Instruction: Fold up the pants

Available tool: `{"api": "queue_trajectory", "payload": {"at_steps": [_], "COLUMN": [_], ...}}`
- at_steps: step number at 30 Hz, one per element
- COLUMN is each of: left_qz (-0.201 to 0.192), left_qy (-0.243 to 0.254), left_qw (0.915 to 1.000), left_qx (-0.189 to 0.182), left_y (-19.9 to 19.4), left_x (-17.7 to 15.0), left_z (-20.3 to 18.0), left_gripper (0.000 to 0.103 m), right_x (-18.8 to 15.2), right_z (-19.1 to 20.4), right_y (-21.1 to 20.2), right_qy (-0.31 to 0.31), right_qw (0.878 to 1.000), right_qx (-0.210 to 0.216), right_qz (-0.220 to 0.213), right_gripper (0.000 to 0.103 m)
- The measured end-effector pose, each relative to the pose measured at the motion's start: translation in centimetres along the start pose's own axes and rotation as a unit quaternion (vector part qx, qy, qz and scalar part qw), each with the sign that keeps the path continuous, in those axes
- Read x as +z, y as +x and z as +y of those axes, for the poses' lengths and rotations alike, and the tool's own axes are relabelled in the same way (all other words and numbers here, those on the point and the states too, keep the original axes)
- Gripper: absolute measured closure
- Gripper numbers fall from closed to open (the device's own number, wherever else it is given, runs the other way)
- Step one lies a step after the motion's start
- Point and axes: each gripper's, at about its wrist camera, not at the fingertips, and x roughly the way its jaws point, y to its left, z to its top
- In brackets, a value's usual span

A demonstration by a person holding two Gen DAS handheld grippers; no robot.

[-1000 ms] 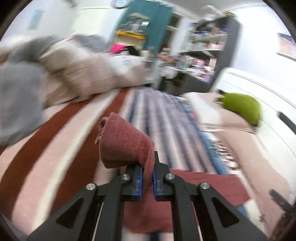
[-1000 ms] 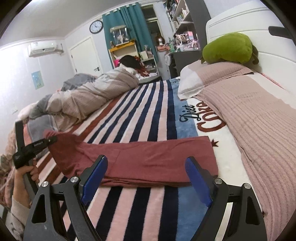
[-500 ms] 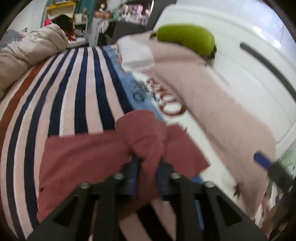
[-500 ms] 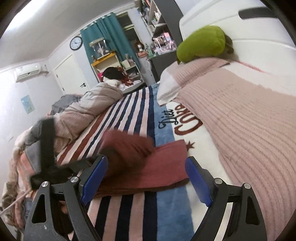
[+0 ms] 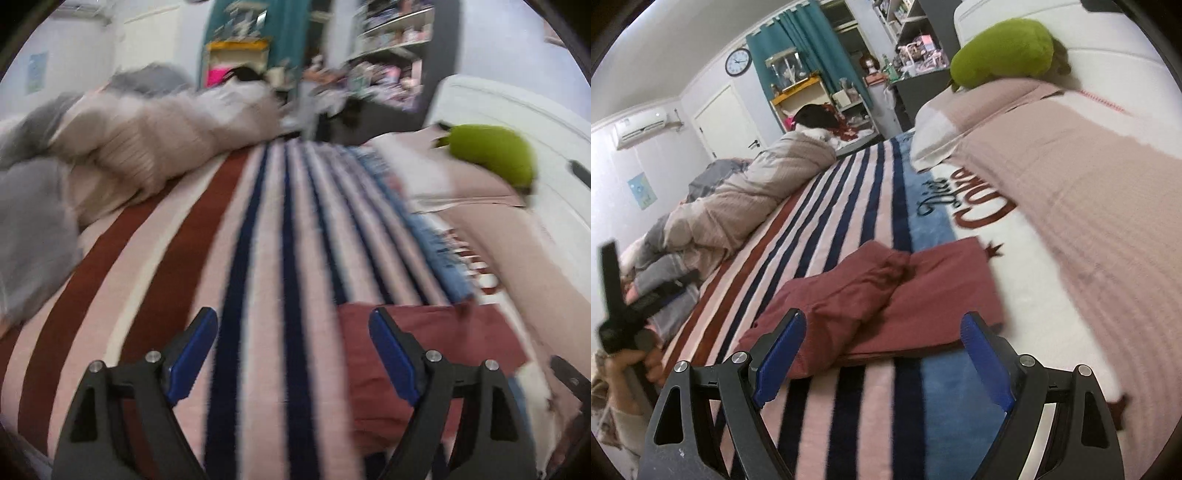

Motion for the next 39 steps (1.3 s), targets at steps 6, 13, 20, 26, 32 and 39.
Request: {"api": "queue_trajectory", "payload": {"at_steps": [6, 13, 20, 26, 32, 39], "left_qz": [0.036, 0.058, 0.065, 0.07, 0.078, 0.083], "left_qy": [-0.008, 0.001, 0.007, 0.008, 0.007, 0.006], "left_qw": [0.999, 0.9965, 0.9953, 0.9931, 0.991, 0.9904], "left_qx": [-0.023, -0.06, -0.072, -0.094, -0.108, -0.111], "left_y": [2.5, 3.5, 3.9, 4.0, 4.5, 5.0], "left_x": [-0.9, -1.8, -1.9, -2.1, -2.2, -2.4], "left_z": [1.2, -0.3, -0.8, -1.5, -2.0, -2.0], "left_gripper": [0.022, 0.022, 0.022, 0.022, 0.022, 0.022], "right_x": [0.1, -0.4, -0.3, -0.4, 0.3, 2.1], "right_z": [5.3, 8.6, 6.1, 0.6, -2.4, -1.2], "right_y": [5.4, 10.9, 10.6, 7.9, 8.3, 10.1], "right_qy": [-0.096, -0.177, -0.183, -0.081, 0.051, 0.001], "right_qw": [0.995, 0.978, 0.967, 0.983, 0.99, 0.989], "right_qx": [-0.006, -0.057, -0.141, -0.123, 0.027, -0.053], "right_qz": [0.034, 0.097, 0.105, 0.114, 0.129, 0.141], "right_gripper": [0.02, 0.02, 0.022, 0.024, 0.03, 0.097]}}
